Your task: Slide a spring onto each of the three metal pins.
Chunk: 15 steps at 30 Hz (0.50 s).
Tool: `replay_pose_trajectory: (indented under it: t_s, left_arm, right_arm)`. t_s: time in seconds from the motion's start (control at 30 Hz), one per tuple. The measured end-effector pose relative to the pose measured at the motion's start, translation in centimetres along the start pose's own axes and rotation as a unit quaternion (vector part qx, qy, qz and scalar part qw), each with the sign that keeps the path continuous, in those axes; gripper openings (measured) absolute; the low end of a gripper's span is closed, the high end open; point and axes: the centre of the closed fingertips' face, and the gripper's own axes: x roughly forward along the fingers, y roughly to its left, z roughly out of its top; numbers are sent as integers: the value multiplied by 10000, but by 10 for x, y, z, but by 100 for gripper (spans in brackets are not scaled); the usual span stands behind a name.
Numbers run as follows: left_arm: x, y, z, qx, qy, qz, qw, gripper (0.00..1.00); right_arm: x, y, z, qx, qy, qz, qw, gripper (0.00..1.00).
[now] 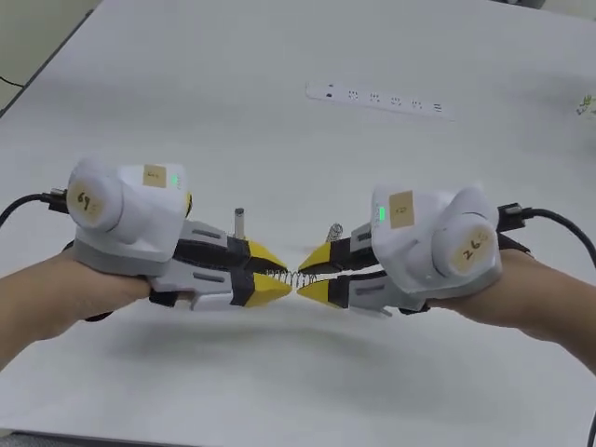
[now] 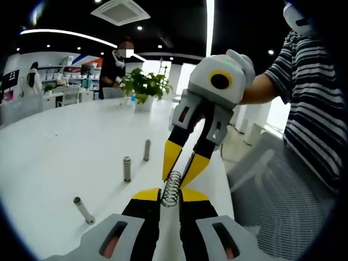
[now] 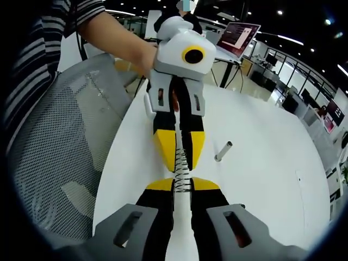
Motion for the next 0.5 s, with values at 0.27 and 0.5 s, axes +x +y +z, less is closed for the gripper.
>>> replay_pose_trajectory:
  t_s: [0.27,0.5]
  left_arm:
    - [1,-1,1,86,-51,-49,9999,4]
    - [2,-2,2,209,-65,-96,9997,3]
  right_arm:
    - [-1,0,0,80,-62,-6,9999,8]
    - [-2,0,-2,125,-80,-9,9999,8]
